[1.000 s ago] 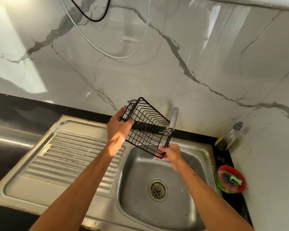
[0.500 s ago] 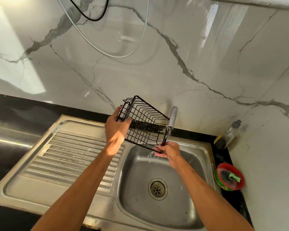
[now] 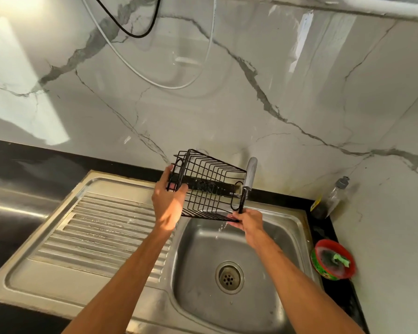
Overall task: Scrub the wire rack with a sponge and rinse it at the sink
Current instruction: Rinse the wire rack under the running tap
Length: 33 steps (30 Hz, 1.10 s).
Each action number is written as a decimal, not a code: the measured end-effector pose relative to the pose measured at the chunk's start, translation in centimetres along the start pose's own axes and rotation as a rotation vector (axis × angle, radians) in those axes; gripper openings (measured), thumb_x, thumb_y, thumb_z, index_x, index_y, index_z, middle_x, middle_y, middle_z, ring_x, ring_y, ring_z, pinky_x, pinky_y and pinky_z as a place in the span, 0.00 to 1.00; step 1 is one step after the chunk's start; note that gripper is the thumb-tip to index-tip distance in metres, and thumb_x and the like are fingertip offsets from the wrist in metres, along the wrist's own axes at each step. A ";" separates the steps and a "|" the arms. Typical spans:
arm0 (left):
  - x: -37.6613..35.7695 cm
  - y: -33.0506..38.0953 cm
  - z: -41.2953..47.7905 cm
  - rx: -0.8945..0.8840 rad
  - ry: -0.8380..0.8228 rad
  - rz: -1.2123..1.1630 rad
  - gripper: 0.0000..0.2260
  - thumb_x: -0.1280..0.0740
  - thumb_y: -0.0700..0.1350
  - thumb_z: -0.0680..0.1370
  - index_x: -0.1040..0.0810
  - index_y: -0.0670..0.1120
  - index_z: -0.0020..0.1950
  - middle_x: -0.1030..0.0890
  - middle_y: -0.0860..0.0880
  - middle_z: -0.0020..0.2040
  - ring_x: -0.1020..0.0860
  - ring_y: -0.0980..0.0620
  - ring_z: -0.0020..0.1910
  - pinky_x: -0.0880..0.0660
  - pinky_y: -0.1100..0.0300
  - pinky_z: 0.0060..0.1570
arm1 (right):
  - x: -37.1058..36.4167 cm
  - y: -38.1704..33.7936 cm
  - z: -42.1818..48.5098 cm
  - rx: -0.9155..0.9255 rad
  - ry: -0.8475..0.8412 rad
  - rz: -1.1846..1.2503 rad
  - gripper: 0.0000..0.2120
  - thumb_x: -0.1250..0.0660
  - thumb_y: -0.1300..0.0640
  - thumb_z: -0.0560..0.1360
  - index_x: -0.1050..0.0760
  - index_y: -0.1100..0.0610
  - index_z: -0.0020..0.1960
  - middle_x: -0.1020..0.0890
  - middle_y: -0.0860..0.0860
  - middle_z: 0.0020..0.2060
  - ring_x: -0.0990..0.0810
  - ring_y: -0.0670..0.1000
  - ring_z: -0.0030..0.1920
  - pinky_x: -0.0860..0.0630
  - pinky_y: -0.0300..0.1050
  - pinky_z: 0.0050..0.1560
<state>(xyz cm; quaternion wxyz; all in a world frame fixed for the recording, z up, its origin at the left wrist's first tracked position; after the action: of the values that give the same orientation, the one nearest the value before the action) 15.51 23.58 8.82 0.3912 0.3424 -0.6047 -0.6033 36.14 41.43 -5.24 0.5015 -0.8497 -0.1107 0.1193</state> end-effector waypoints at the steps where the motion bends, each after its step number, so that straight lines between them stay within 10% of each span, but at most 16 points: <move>1: 0.1 -0.5 -0.5 0.016 -0.005 -0.017 0.34 0.29 0.33 0.76 0.34 0.55 0.78 0.32 0.52 0.73 0.21 0.55 0.55 0.22 0.67 0.37 | 0.3 -0.1 0.0 0.017 0.034 -0.015 0.09 0.33 0.71 0.76 0.21 0.66 0.56 0.16 0.61 0.49 0.14 0.55 0.48 0.16 0.45 0.42; 7: 0.6 -6.3 -2.0 0.264 -0.310 0.005 0.43 0.24 0.47 0.70 0.47 0.62 0.76 0.32 0.38 0.73 0.30 0.36 0.70 0.33 0.32 0.69 | 2.9 -0.7 0.3 0.137 0.242 -0.067 0.09 0.32 0.69 0.76 0.20 0.63 0.55 0.15 0.57 0.46 0.14 0.52 0.44 0.16 0.44 0.45; 16: 0.3 -5.6 -0.6 0.366 -0.635 0.258 0.57 0.22 0.66 0.56 0.43 0.59 0.81 0.35 0.45 0.77 0.32 0.43 0.72 0.33 0.43 0.65 | 2.0 -4.3 0.0 0.417 0.240 -0.350 0.08 0.33 0.67 0.78 0.19 0.62 0.55 0.15 0.55 0.44 0.15 0.50 0.42 0.16 0.47 0.44; 21: -3.5 -4.9 -1.4 0.308 -0.858 0.473 0.46 0.21 0.52 0.69 0.43 0.59 0.81 0.38 0.44 0.79 0.34 0.42 0.73 0.35 0.40 0.68 | 0.7 -5.2 0.3 0.493 0.201 -0.459 0.09 0.30 0.67 0.76 0.17 0.60 0.54 0.15 0.50 0.42 0.15 0.49 0.43 0.16 0.53 0.48; 27: -3.8 -4.0 0.3 0.060 -0.517 0.520 0.35 0.25 0.46 0.75 0.36 0.56 0.79 0.21 0.47 0.60 0.22 0.56 0.50 0.22 0.55 0.54 | 0.9 -5.6 0.8 0.394 0.154 -0.184 0.12 0.29 0.67 0.76 0.21 0.57 0.58 0.16 0.52 0.49 0.15 0.50 0.45 0.16 0.44 0.44; 33: -4.2 -2.3 0.5 -0.023 -0.401 0.623 0.37 0.25 0.53 0.73 0.38 0.60 0.79 0.24 0.46 0.69 0.22 0.49 0.59 0.25 0.49 0.63 | -1.4 -2.5 1.5 0.045 -0.028 -0.030 0.07 0.38 0.62 0.82 0.25 0.64 0.57 0.16 0.63 0.48 0.14 0.62 0.48 0.15 0.51 0.40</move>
<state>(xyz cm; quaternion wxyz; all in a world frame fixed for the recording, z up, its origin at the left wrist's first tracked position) 16.86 27.48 6.26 0.4337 0.0122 -0.7377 -0.5172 34.19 43.39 -3.59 0.5204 -0.8348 -0.1277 0.1262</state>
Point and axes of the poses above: each hand's wrist, its own z-axis towards the middle knuckle, its own x-axis out of the back of the hand, y = z × x, the point moved 8 cm from there along z, towards the middle knuckle
